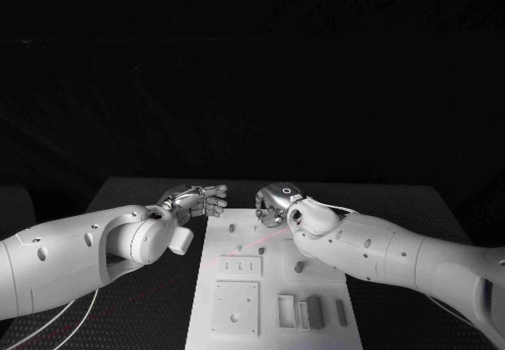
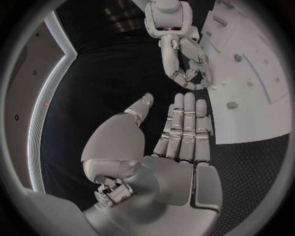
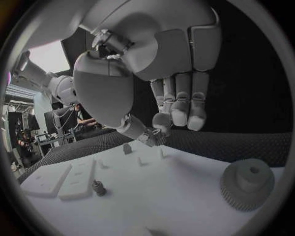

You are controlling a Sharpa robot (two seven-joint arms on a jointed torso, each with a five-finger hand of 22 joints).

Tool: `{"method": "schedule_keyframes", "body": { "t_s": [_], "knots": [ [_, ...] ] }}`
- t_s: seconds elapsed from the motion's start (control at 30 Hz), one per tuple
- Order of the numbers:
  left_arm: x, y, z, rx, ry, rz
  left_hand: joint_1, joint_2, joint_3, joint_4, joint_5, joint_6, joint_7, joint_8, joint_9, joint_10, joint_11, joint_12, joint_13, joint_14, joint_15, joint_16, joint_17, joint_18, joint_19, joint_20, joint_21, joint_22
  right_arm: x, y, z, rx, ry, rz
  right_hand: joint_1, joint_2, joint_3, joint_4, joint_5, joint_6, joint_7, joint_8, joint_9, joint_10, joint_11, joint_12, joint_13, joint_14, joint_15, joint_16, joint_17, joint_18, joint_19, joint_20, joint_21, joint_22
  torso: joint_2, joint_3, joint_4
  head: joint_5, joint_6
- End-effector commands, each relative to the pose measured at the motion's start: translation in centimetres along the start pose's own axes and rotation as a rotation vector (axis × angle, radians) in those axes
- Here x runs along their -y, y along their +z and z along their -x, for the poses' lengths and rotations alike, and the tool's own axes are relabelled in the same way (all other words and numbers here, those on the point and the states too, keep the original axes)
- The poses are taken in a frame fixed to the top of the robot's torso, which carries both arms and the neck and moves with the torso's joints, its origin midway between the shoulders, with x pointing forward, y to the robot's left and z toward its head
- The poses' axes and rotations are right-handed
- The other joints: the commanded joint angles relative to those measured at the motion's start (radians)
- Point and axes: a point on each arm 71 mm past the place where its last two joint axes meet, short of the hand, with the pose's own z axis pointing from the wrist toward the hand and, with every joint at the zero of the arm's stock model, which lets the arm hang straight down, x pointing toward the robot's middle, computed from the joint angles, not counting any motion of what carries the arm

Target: Assemble the parts on the task board

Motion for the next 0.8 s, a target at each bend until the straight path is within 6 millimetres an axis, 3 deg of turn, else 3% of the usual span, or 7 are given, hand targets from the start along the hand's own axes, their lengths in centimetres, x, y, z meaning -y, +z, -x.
{"method": "schedule_keyframes", "body": {
  "t_s": [0.03,0.47,0.8],
  "knots": [
    [0.24,0.05,-0.31,-0.019,0.003,-0.011,-0.010,0.003,0.003,-0.006,-0.003,0.002,0.005,-0.005,0.001,-0.002,0.007,-0.004,0.001,-0.007,0.004,-0.005,0.001,0.008,-0.002,-0.002,0.007,-0.001,-0.09,0.13,0.05,0.013,-0.017,0.002,-0.001,-0.007,0.008,0.001,0.002,0.037,0.012,-0.004,0.001,0.003,0.004,-0.006,-0.002,0.001,-0.006,0.001,-0.002,0.022,0.001,-0.003,0.004,0.005,0.001,-0.0018,0.0012,0.002,0.001],
    [0.62,0.09,-0.55,-0.025,0.006,-0.018,-0.011,0.003,0.003,-0.007,-0.003,0.002,0.005,-0.006,0.002,-0.002,0.007,-0.004,0.002,-0.007,0.004,-0.005,0.001,0.008,-0.002,-0.001,0.007,-0.001,-0.52,0.39,-0.20,0.004,-0.020,0.009,0.001,-0.011,0.010,0.001,0.002,0.036,0.013,-0.006,0.001,0.002,0.005,-0.007,-0.003,0.001,-0.005,0.000,-0.003,0.022,0.001,-0.004,0.004,0.005,0.002,-0.0002,-0.0005,0.008,-0.003],
    [0.78,0.13,-0.64,-0.028,0.008,-0.020,-0.011,0.003,0.004,-0.009,-0.003,0.002,0.005,-0.006,0.002,-0.002,0.007,-0.005,0.002,-0.007,0.004,-0.005,0.001,0.008,-0.003,-0.001,0.007,-0.001,-0.79,0.39,-0.37,0.000,-0.019,0.014,0.002,-0.011,0.011,0.002,0.002,0.035,0.013,-0.007,0.001,0.003,0.005,-0.007,-0.003,0.001,-0.005,0.000,-0.004,0.022,0.001,-0.004,0.004,0.004,0.001,-0.0002,-0.0019,0.018,-0.012]
  ]
}}
